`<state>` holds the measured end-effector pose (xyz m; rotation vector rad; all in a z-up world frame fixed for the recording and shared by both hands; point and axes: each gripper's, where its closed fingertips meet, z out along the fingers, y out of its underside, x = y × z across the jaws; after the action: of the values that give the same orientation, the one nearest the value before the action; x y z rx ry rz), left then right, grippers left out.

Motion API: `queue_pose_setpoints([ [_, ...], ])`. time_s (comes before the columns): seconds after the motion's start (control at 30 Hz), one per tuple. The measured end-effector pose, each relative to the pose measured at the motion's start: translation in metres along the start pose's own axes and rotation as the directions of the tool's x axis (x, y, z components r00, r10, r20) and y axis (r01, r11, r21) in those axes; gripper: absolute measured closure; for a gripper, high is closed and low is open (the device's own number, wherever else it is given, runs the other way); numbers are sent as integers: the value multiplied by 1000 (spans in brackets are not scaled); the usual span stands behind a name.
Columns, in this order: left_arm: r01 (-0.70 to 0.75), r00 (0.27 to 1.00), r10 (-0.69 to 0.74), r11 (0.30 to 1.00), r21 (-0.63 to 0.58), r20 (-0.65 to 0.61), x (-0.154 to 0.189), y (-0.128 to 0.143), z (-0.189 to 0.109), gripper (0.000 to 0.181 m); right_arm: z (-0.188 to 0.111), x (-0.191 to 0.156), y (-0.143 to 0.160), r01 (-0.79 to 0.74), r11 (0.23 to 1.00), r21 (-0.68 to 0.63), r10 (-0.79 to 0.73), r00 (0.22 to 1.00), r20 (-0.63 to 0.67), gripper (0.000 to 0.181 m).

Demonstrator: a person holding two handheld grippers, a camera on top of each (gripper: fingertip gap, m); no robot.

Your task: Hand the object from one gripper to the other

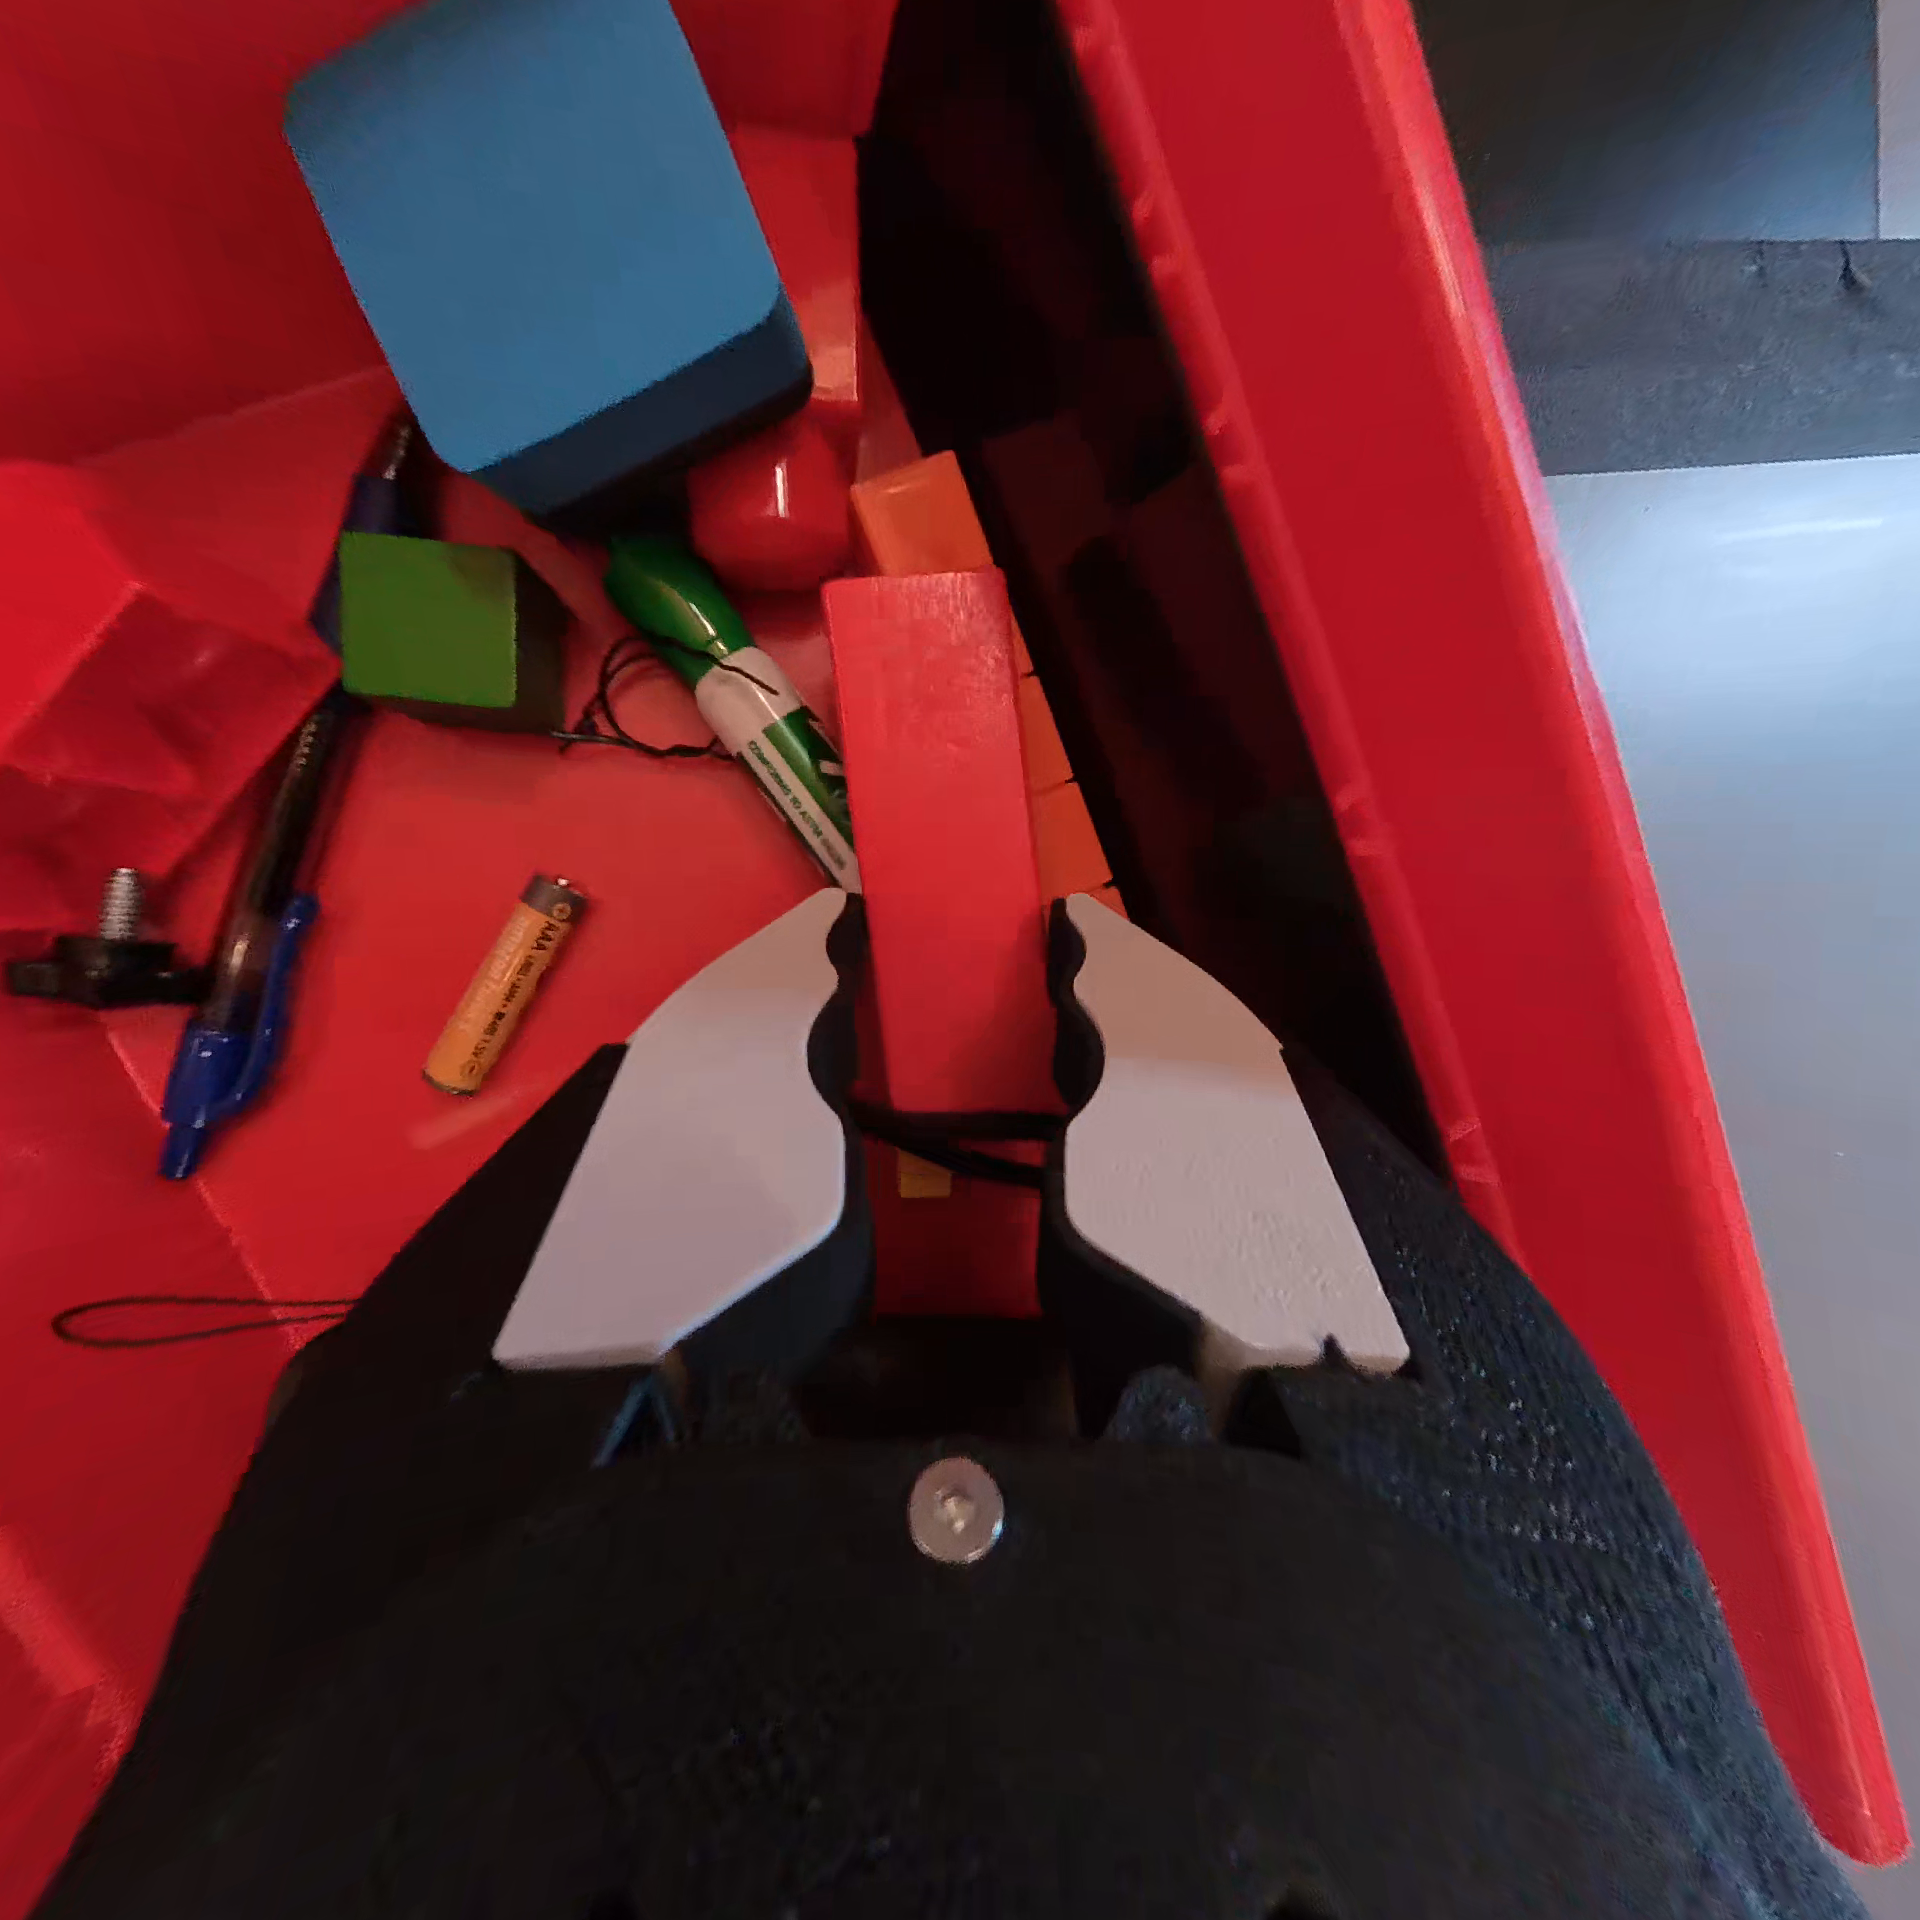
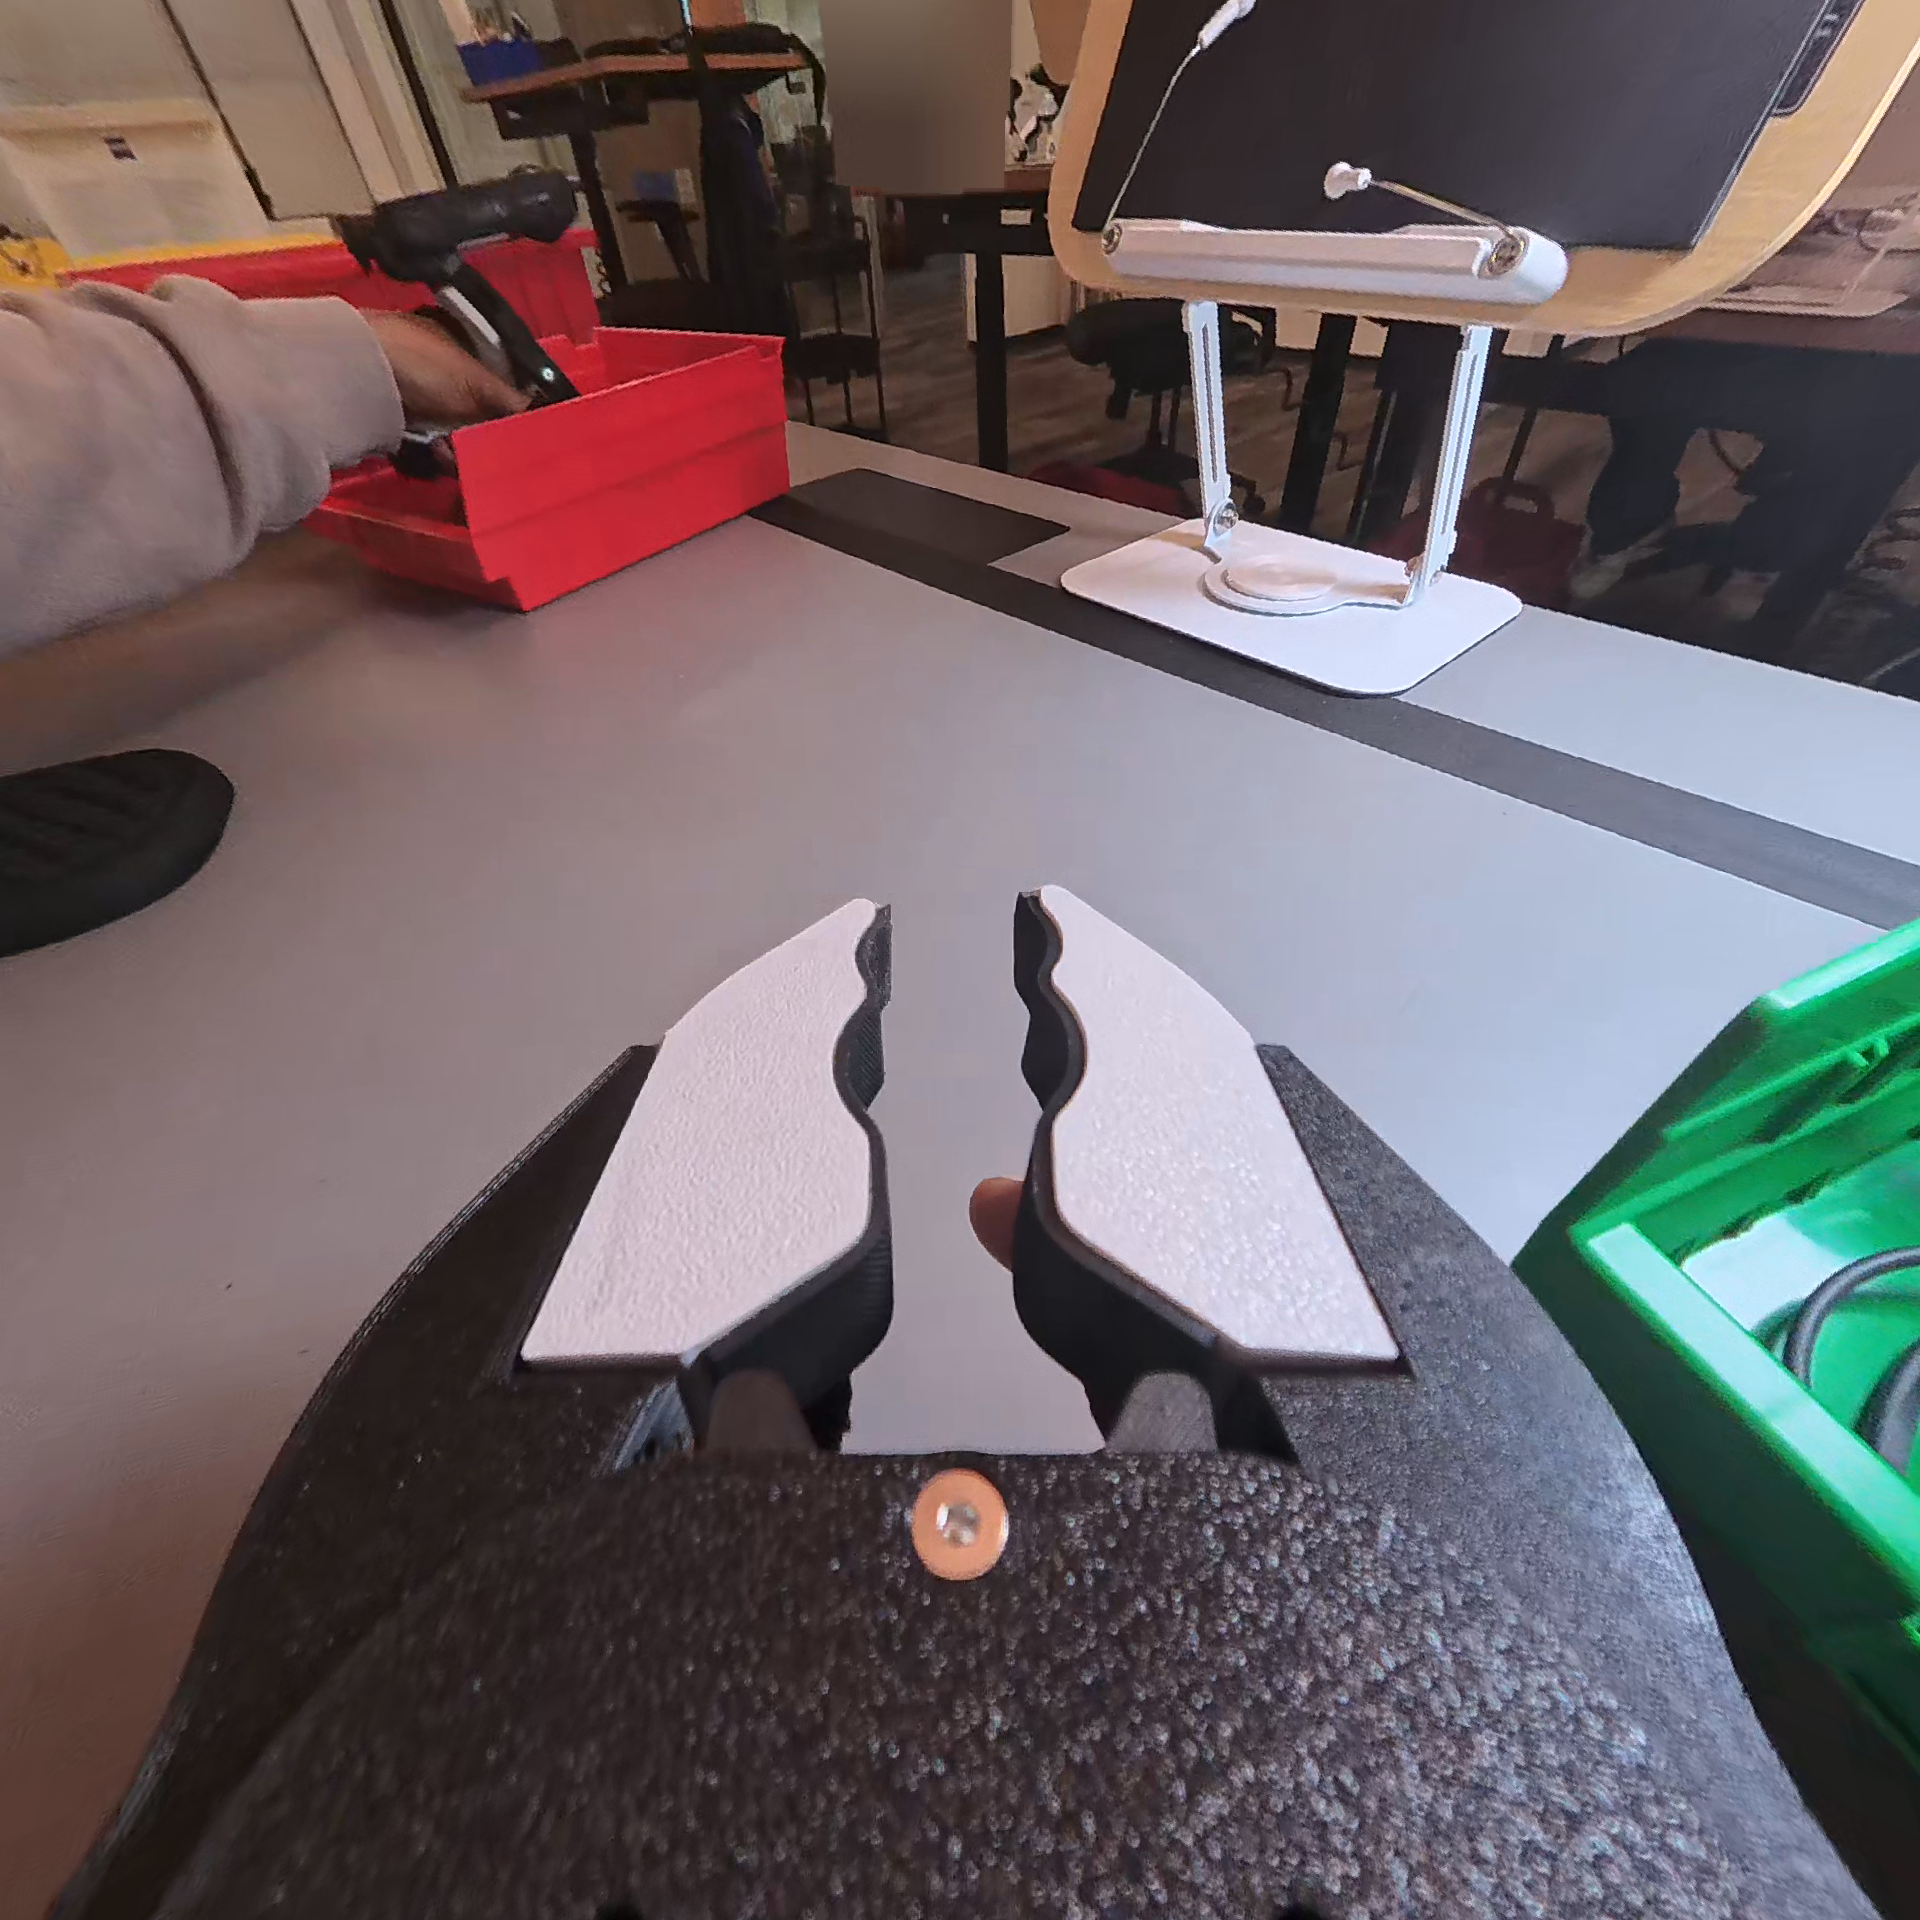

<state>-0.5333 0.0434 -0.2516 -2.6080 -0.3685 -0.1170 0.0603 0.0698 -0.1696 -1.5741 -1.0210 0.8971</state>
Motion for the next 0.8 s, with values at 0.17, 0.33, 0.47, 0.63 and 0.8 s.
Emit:
queue_pose_setpoints([
  [0.17,16,1000,-13,985,173,-16,-6,-25,-36,147,-2,-1,-3,6,1000,13,-6,1000,1,159],
  [0.33,88,980,9,878,470,-201,14,-65,-103,148,-1,-5,-4,31,999,8,-31,1000,-2,160],
  [0.47,150,926,108,776,613,-363,47,-80,-153,148,0,-10,-7,53,999,14,-53,999,0,160],
  [0.63,151,728,369,736,660,-578,142,-62,-199,148,6,-28,-26,60,997,52,-63,997,53,160],
  [0.8,-31,529,643,667,745,-554,264,-6,-208,148,23,-68,-64,5,995,104,-26,979,201,153],
])
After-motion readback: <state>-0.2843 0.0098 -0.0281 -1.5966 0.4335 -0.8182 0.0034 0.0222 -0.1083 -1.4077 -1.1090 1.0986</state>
